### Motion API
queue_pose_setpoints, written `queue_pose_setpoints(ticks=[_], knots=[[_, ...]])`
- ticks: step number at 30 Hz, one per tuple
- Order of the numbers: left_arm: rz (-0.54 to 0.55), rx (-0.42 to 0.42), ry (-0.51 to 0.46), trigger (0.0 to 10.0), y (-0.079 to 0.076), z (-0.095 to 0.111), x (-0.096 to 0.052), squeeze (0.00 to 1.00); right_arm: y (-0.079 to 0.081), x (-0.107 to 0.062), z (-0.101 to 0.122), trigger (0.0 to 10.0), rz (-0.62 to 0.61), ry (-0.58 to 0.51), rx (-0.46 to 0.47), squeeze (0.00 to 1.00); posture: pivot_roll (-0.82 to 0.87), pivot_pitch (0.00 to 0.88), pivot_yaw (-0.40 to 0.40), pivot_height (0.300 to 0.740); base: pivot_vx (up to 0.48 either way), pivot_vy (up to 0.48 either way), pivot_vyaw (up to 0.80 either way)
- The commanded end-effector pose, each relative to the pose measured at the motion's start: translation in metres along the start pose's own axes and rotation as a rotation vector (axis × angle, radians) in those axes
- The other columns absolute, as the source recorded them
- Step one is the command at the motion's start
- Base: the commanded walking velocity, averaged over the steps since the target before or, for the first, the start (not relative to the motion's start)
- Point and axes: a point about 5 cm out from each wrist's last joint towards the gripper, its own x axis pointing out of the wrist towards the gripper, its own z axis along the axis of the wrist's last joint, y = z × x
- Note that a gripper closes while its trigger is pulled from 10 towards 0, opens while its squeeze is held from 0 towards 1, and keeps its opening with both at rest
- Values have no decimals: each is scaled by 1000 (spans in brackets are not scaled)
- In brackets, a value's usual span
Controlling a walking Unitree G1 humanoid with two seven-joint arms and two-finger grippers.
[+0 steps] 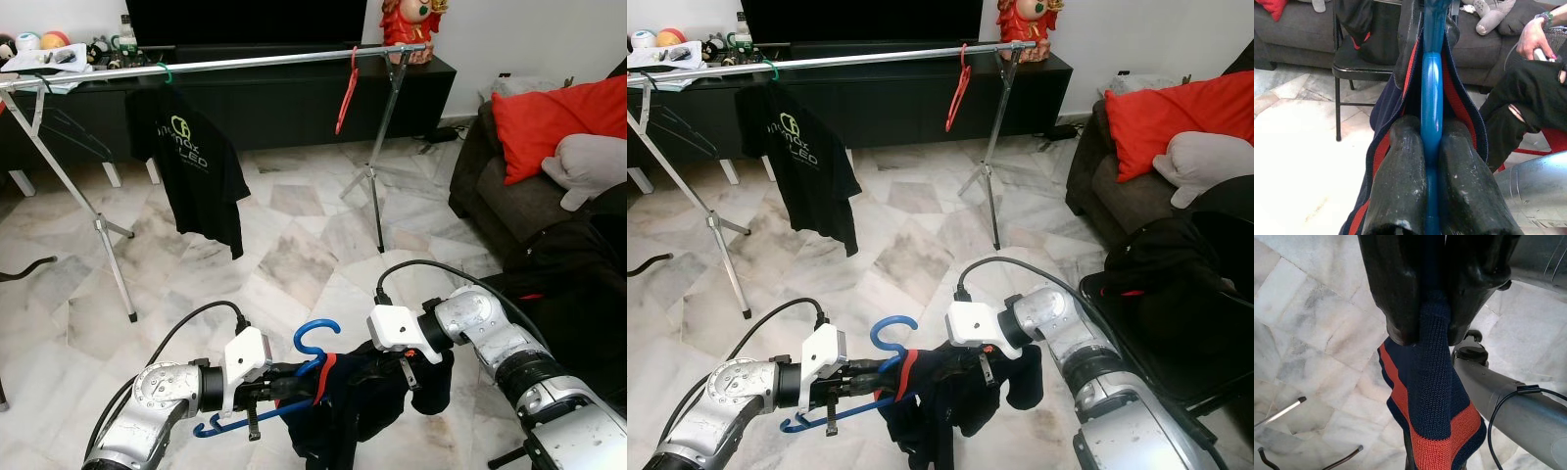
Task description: Hang hanger
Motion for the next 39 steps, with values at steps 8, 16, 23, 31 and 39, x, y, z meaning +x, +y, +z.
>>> queue_pose_setpoints(ticks=[8, 16, 23, 31, 39], knots=[[-46, -21, -26, 10000, 3, 13, 7, 0, 4, 6, -3, 0, 20, -29, 34, 0, -37, 104, -71, 721, 0, 0, 0], [-99, -51, -11, 10000, 2, 13, 4, 1000, 8, 6, -7, 0, 25, -29, 53, 0, -38, 87, -62, 721, 0, 0, 0], [-107, -49, 6, 10000, 1, 11, 0, 1000, 12, 8, -12, 0, 30, -6, 59, 0, -35, 78, -58, 721, 0, 0, 0], [-102, -50, 46, 10000, 3, 8, -14, 1000, 17, 6, -24, 0, 20, 69, 55, 0, -33, 79, -60, 721, 0, 0, 0], [138, -19, 97, 10000, 21, -2, -45, 1000, 15, -8, -32, 0, -55, 128, 65, 0, -31, 86, -60, 721, 0, 0, 0]])
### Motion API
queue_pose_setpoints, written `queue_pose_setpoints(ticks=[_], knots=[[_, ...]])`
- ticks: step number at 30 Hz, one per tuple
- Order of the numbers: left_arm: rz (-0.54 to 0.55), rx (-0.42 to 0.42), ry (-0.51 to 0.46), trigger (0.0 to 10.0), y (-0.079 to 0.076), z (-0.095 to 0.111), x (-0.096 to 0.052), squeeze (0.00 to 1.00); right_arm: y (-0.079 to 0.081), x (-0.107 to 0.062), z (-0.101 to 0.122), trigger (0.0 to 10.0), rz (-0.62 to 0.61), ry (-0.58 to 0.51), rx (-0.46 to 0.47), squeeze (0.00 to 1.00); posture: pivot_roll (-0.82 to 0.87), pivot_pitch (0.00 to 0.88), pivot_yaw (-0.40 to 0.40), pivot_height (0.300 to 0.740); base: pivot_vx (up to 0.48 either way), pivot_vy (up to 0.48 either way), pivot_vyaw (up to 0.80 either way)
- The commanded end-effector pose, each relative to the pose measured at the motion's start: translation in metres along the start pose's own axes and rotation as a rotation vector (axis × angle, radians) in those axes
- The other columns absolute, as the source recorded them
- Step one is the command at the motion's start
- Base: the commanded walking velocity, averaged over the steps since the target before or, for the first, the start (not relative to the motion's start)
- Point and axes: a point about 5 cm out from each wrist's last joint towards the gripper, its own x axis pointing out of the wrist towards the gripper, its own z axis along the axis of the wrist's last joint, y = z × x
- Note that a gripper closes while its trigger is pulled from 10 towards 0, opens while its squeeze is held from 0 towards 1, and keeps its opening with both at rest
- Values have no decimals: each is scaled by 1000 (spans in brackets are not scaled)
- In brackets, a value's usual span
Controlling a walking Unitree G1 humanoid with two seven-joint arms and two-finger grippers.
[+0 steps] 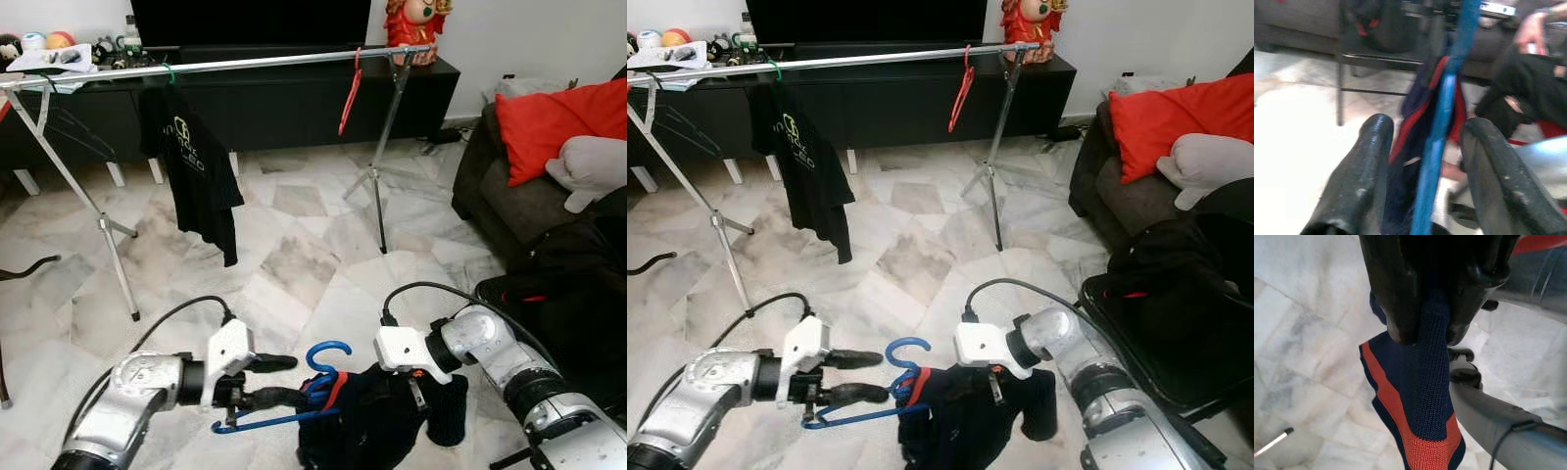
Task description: Hang hanger
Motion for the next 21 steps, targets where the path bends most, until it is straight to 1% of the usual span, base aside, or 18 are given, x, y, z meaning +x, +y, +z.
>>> queue_pose_setpoints(ticks=[1, 2, 5, 7, 8, 9, 10, 12, 13, 14, 15, 16, 18, 19, 20, 21], knots=[[109, 7, 30, 10000, 7, -8, -13, 1000, -2, -8, -4, 0, -38, 19, -1, 0, -31, 86, -60, 721, 0, 0, 0], [186, 12, 29, 10000, 12, -11, -19, 1000, -3, -11, -5, 0, -59, 24, 5, 0, -32, 89, -62, 721, 0, 0, 0], [294, 12, 11, 10000, 16, -14, -26, 1000, -4, -14, -6, 0, -72, 21, 10, 0, -35, 92, -62, 721, 0, 0, 0], [378, -4, -11, 10000, 18, -18, -31, 1000, -4, -16, -6, 0, -81, 20, 11, 0, -36, 92, -62, 721, 0, 0, 0], [446, -9, -15, 10000, 21, -20, -35, 1000, -4, -17, -7, 0, -84, 18, 11, 0, -36, 92, -62, 721, 0, 0, 0], [596, -12, -13, 10000, 26, -28, -45, 1000, -4, -20, -7, 0, -90, 13, 9, 0, -38, 98, -63, 721, 0, 0, 0], [643, -7, -10, 10000, 28, -30, -48, 1000, -4, -21, -7, 0, -92, 13, 7, 0, -38, 98, -63, 721, 0, 0, 0], [766, -38, -9, 10000, 32, -37, -55, 1000, -6, -24, -7, 0, -107, 17, 0, 0, -38, 101, -64, 721, 0, 0, 0], [766, -38, -9, 10000, 32, -37, -55, 1000, -6, -24, -7, 0, -107, 17, 0, 0, -38, 101, -64, 721, 0, 0, 0], [930, -85, 30, 10000, 35, -50, -67, 608, -9, -29, -5, 0, -137, 14, -1, 0, -39, 104, -64, 721, 0, 0, 0], [1003, -131, 48, 10000, 35, -59, -73, 0, -11, -32, -4, 0, -158, 13, -1, 0, -39, 104, -64, 721, 0, 0, 0], [1071, -180, 70, 10000, 33, -68, -78, 0, -14, -36, -3, 0, -179, 15, -1, 0, -38, 103, -65, 721, 0, 0, 0], [1179, -240, 136, 10000, 25, -87, -87, 0, -19, -43, -1, 0, -215, 21, -8, 0, -40, 107, -66, 721, 0, 0, 0], [1179, -240, 136, 10000, 25, -87, -87, 0, -19, -43, -1, 0, -215, 21, -8, 0, -40, 107, -66, 721, 0, 0, 0], [1203, -302, 168, 10000, 19, -98, -87, 0, -21, -46, 1, 0, -226, 20, -17, 0, -40, 108, -67, 721, 0, 0, 0], [1209, -326, 205, 10000, 16, -105, -87, 0, -22, -48, 3, 0, -230, 15, -24, 0, -41, 111, -66, 721, 0, 0, 0]])
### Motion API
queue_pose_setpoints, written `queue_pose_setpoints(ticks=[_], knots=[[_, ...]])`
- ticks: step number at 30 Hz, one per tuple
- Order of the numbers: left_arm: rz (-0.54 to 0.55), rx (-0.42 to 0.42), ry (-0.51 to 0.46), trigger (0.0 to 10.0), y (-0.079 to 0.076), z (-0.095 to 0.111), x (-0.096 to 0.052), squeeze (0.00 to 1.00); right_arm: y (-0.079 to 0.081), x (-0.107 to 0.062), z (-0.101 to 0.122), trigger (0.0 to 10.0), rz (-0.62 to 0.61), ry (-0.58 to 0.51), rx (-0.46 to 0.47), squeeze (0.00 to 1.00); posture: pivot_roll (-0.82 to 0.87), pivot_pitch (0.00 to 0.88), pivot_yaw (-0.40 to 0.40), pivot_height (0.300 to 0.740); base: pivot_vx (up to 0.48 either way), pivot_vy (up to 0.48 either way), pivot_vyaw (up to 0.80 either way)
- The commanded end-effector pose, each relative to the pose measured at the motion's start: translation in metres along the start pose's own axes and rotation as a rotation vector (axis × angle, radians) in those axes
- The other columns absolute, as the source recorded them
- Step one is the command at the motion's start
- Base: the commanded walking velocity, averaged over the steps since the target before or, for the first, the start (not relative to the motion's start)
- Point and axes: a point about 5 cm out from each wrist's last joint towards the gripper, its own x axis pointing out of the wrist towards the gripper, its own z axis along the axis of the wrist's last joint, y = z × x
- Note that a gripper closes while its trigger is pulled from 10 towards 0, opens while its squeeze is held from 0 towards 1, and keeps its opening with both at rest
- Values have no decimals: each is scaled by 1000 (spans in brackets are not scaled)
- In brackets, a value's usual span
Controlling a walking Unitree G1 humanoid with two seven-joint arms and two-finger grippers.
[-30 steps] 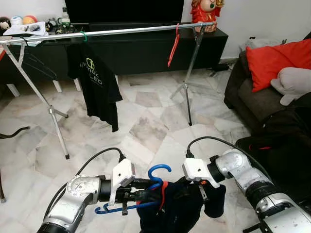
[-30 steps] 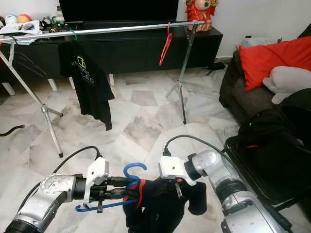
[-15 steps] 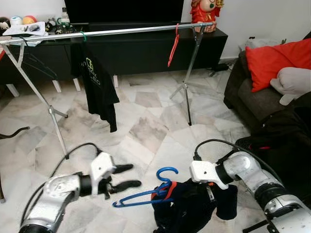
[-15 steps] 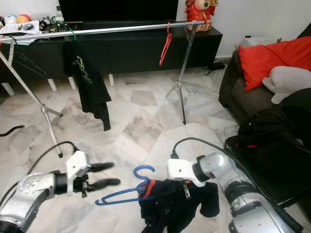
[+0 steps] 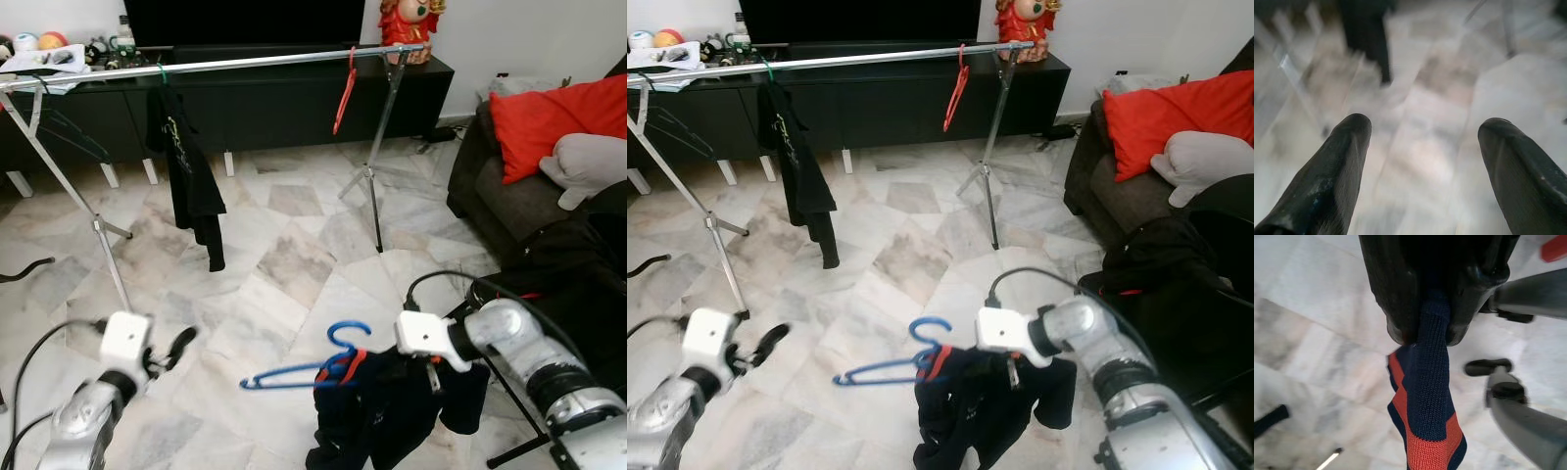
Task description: Hang hanger
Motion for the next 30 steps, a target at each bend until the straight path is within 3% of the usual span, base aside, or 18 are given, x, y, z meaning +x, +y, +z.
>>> queue_pose_setpoints(ticks=[1, 3, 5, 6, 8, 9, 15, 21, 24, 30], knots=[[28, -4, 90, 10000, -3, -18, -4, 0, -8, -8, 9, 0, -38, -29, -29, 0, -41, 111, -66, 721, 0, 0, 0], [-66, 0, 165, 10000, -21, -35, -8, 0, -13, -11, 21, 0, -23, -72, -79, 0, -42, 114, -67, 721, 0, 0, 0], [-124, -24, 172, 10000, -31, -39, -8, 0, -15, -13, 27, 0, -14, -101, -100, 0, -46, 114, -67, 721, 0, 0, 0], [-212, -45, 171, 10000, -46, -41, -8, 0, -17, -16, 33, 0, 1, -127, -121, 0, -45, 117, -68, 721, 0, 0, 0], [-288, -52, 169, 10000, -57, -42, -7, 0, -18, -18, 38, 0, 14, -138, -142, 0, -47, 117, -69, 721, 0, 0, 0], [-376, -41, 163, 10000, -69, -42, -7, 0, -19, -20, 43, 0, 31, -147, -166, 0, -47, 117, -69, 721, 0, 0, 0], [-537, -82, 95, 10000, -95, -31, -1, 0, -22, -28, 65, 0, 80, -202, -260, 0, -54, 117, -70, 721, 0, 0, 0], [-624, -60, 80, 10000, -107, -28, 0, 0, -23, -36, 76, 0, 88, -226, -307, 0, -60, 118, -71, 721, 0, 0, 0], [-591, -42, 86, 10000, -107, -28, 4, 0, -26, -43, 85, 0, 76, -268, -314, 0, -64, 118, -70, 721, 0, 0, 0], [-519, -68, 75, 10000, -102, -28, 6, 0, -28, -51, 82, 0, 41, -245, -308, 0, -65, 120, -71, 721, 0, 0, 0]])
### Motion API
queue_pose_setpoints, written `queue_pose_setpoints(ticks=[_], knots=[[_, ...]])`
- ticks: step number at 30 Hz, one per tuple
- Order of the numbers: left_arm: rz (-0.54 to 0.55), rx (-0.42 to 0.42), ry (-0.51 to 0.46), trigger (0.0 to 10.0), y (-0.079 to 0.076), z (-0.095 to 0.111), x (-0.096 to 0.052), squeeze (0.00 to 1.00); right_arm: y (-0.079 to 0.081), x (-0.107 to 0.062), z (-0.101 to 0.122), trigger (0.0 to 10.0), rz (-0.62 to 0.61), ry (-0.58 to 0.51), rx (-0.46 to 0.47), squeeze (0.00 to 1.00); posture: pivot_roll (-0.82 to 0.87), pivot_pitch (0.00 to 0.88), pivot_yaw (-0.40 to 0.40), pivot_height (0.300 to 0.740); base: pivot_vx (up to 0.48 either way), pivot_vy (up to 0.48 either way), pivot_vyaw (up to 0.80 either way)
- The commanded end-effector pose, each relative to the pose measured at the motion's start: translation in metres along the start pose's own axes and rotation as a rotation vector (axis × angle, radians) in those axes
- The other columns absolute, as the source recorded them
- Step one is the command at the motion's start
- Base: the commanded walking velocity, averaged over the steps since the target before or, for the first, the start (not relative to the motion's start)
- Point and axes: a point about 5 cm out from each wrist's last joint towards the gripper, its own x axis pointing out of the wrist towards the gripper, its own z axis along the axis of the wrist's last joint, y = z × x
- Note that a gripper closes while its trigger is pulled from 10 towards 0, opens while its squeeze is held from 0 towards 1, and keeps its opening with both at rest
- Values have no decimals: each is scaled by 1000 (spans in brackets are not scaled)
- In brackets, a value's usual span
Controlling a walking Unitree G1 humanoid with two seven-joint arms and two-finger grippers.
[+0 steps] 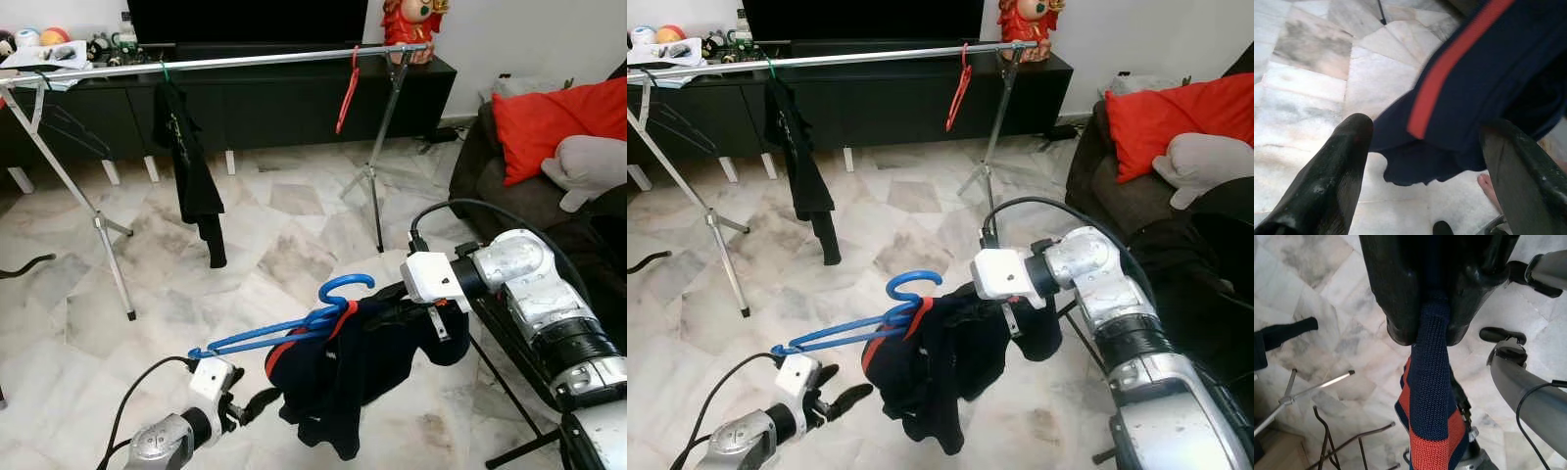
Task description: Hang hanger
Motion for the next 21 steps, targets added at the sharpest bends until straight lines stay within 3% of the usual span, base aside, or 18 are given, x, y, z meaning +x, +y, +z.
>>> queue_pose_setpoints(ticks=[1, 5, 12, 16, 21], knots=[[21, 7, 16, 10000, 0, -6, -3, 0, -6, -12, 10, 0, -45, -8, -45, 0, -67, 121, -71, 721, 0, 0, 0], [76, -34, -4, 10000, 2, -7, -3, 0, -7, -15, 13, 0, -60, -28, -41, 0, -68, 122, -71, 721, 0, 0, 0], [-62, -92, -37, 10000, -12, -6, 3, 0, -12, -21, 28, 0, -61, -75, -72, 0, -82, 122, -73, 721, 0, 0, 0], [-157, -84, -53, 10000, -18, -2, 4, 0, -11, -23, 33, 0, -53, -76, -88, 0, -85, 124, -74, 721, 0, 0, 0], [-155, -44, -59, 10000, -14, 2, 5, 0, -10, -24, 36, 0, -45, -85, -96, 0, -91, 125, -75, 721, 0, 0, 0]])
